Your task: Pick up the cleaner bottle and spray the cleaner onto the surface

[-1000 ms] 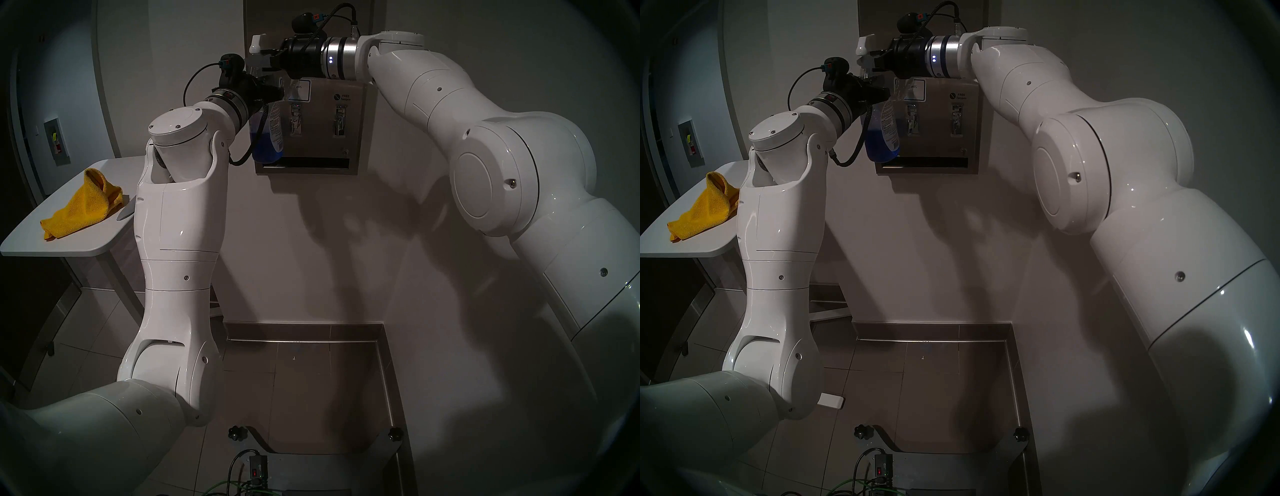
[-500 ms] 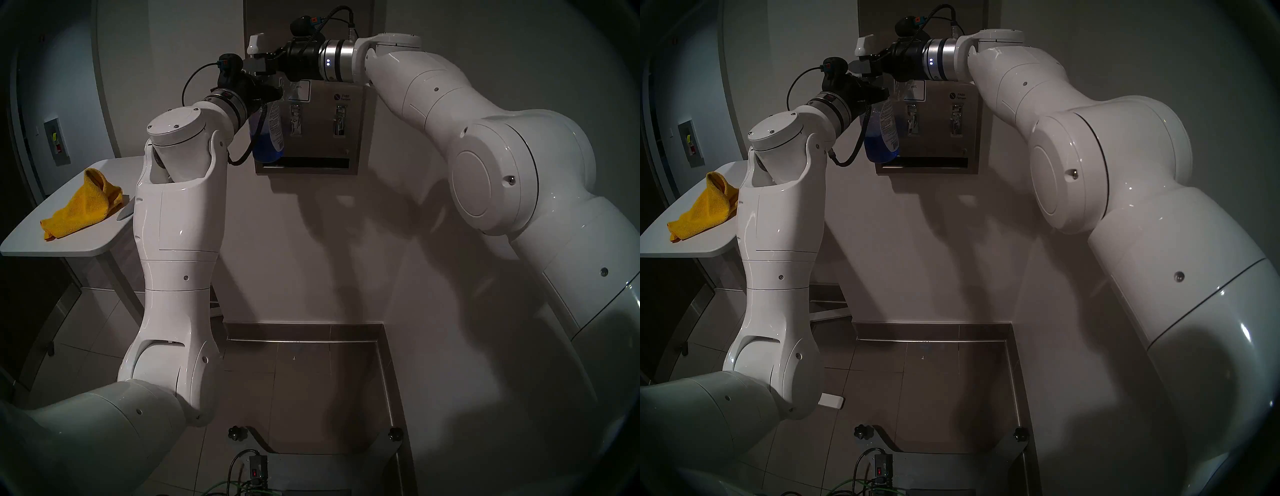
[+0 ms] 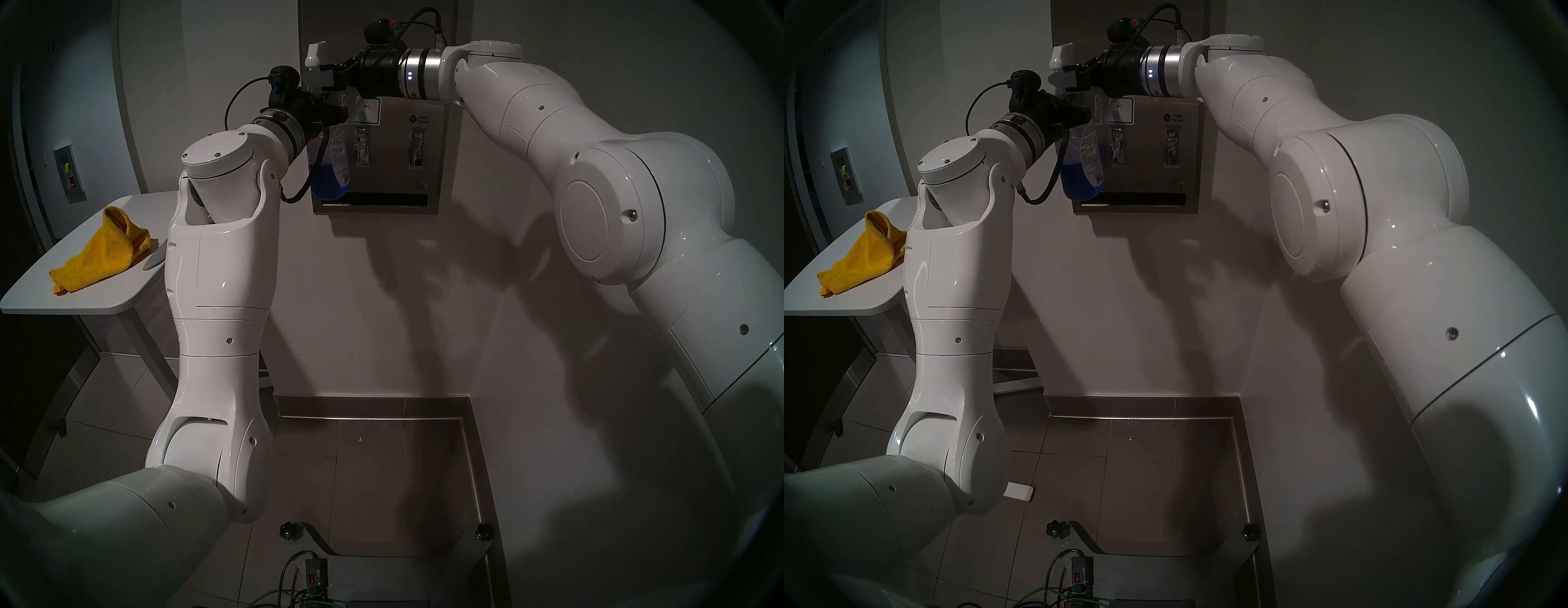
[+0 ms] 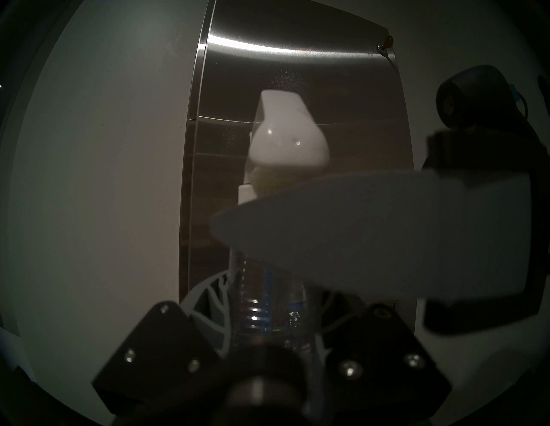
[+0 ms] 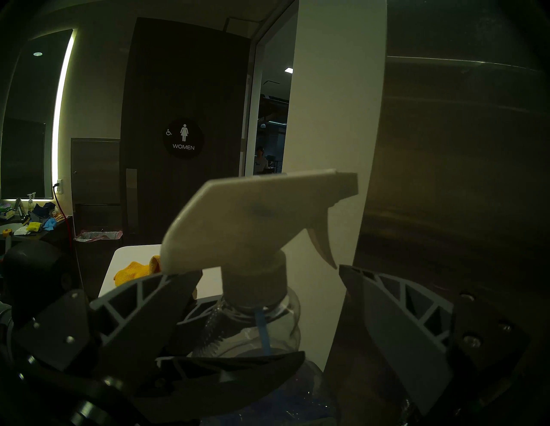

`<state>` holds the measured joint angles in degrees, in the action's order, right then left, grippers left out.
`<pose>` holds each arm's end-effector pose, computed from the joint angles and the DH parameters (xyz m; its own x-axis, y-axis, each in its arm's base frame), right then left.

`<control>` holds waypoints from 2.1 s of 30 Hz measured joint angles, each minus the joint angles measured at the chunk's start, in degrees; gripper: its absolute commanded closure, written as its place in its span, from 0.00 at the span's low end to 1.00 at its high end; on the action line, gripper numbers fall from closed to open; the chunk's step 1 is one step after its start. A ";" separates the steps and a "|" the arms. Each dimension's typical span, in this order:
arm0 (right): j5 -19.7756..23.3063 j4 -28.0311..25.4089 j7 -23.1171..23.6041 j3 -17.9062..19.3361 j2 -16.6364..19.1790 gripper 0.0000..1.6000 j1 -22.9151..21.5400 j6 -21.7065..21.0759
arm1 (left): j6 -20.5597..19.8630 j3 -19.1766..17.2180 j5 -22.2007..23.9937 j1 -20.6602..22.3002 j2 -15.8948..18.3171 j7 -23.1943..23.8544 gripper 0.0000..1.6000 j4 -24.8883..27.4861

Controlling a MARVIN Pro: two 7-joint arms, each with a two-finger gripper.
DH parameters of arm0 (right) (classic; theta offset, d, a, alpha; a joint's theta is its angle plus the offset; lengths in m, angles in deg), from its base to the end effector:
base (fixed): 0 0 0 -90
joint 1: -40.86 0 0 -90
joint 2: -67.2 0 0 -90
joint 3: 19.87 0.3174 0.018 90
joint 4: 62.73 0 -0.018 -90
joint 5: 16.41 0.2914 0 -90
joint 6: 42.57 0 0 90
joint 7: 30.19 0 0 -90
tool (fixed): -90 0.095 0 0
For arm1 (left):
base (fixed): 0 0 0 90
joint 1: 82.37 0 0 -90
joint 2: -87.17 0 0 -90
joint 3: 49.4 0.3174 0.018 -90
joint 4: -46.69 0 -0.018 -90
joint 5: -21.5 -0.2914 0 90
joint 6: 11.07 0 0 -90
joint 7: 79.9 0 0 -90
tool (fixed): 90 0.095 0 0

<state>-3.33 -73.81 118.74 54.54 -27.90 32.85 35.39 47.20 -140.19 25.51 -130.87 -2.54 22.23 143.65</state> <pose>0.6278 0.1560 0.1380 -0.1221 0.0506 0.9912 0.9075 -0.3987 0.1321 0.5186 -0.0162 0.0082 -0.2872 0.0607 0.9560 -0.2389 -0.9710 -0.0102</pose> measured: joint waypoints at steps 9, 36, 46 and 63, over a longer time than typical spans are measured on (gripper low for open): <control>-0.26 0.40 -0.06 -0.05 0.87 0.00 -0.53 0.11 | -0.12 0.00 0.00 0.00 -0.17 0.25 1.00 0.02; -1.22 1.19 -2.09 -0.12 -2.10 0.00 -1.13 0.22 | -0.24 -0.24 -0.02 0.02 -0.27 0.31 1.00 0.15; -1.70 1.42 -2.86 -0.15 -2.70 1.00 -1.52 0.24 | -0.24 -0.40 -0.09 0.04 -0.30 0.27 1.00 0.34; -1.88 1.56 -3.32 -0.03 -3.43 1.00 -2.49 0.38 | -0.62 -0.35 -0.30 -0.18 -0.43 0.33 1.00 0.18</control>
<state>-5.20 -72.25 115.42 54.51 -31.32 30.36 35.77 46.58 -140.55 25.21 -131.05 -2.97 22.56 143.83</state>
